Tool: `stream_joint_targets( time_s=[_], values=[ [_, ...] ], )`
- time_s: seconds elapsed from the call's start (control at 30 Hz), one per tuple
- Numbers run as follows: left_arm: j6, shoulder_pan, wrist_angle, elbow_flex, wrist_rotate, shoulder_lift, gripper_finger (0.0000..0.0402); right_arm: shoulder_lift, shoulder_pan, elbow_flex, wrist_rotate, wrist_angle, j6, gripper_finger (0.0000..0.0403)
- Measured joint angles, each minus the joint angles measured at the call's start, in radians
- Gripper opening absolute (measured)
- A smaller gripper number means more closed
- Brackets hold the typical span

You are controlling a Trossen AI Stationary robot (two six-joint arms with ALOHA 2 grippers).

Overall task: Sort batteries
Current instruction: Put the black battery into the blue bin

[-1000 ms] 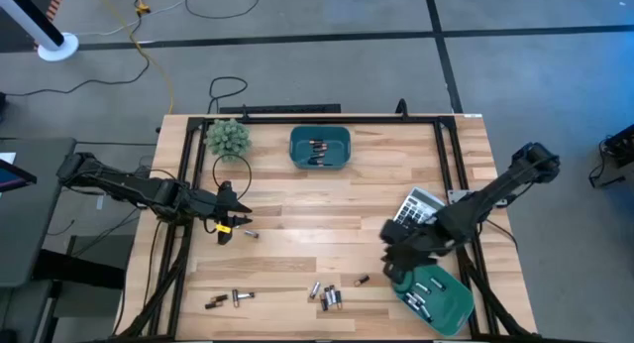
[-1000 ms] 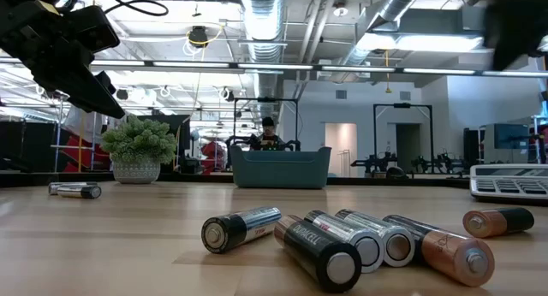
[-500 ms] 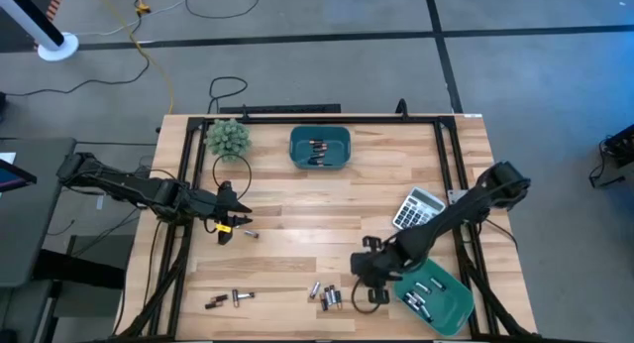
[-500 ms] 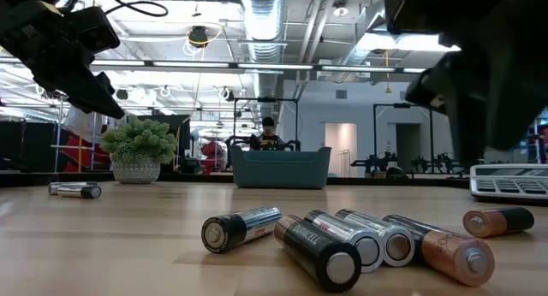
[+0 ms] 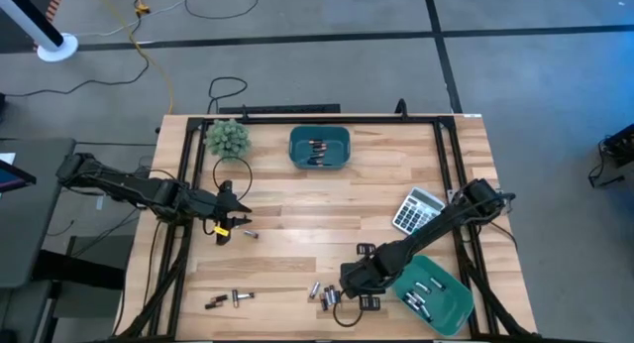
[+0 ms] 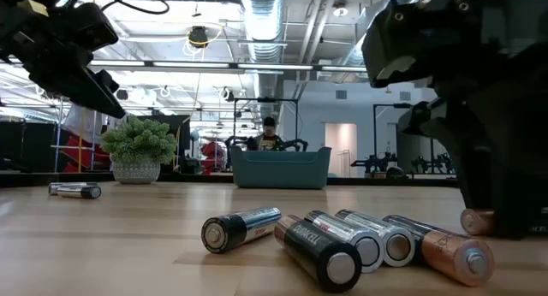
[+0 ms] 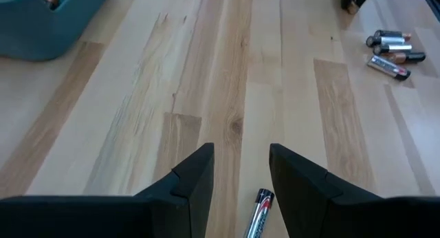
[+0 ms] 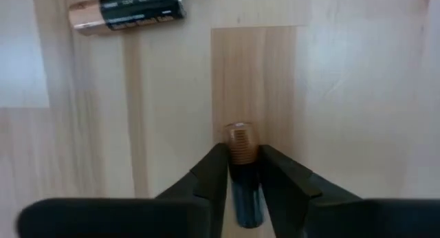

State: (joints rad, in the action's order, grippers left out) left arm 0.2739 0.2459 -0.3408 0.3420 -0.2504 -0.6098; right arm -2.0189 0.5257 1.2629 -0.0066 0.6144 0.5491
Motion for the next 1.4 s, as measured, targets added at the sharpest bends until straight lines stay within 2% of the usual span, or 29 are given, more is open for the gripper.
stream_joint_targets(
  time_s=[0.17, 0.23, 0.37, 0.63, 0.77, 0.97, 1.13, 1.4],
  values=[
    [-0.061, 0.0, 0.001, 0.0, 0.0, 0.0, 0.0135, 0.006, -0.018, 0.016, -0.016, 0.015, 0.01, 0.0032],
    [-0.08, 0.0, 0.001, 0.0, 0.0, 0.0, 0.0135, 0.024, -0.029, 0.019, -0.023, 0.016, 0.011, 0.0015],
    [-0.105, 0.0, 0.001, 0.0, 0.0, 0.0, 0.0135, 0.084, -0.058, 0.021, -0.013, 0.059, 0.012, 0.0016],
    [-0.106, 0.0, 0.013, 0.0, 0.0, -0.001, 0.0135, 0.33, -0.184, 0.027, 0.075, 0.202, 0.028, 0.001],
    [-0.106, 0.0, 0.019, 0.0, 0.0, 0.0, 0.0135, 0.446, -0.314, 0.03, 0.128, 0.189, -0.057, 0.0009],
    [-0.086, 0.0, 0.019, 0.0, 0.0, 0.0, 0.0135, 0.511, -0.576, 0.035, 0.116, 0.196, -0.186, 0.0009],
    [-0.085, 0.0, 0.022, 0.0, -0.001, -0.001, 0.0135, 0.43, -0.781, 0.111, 0.035, 0.201, -0.375, 0.0008],
    [-0.083, 0.0, 0.075, 0.0, -0.132, -0.001, 0.0135, 0.091, -0.949, 0.415, -0.019, 0.322, -0.568, 0.0008]
  ],
)
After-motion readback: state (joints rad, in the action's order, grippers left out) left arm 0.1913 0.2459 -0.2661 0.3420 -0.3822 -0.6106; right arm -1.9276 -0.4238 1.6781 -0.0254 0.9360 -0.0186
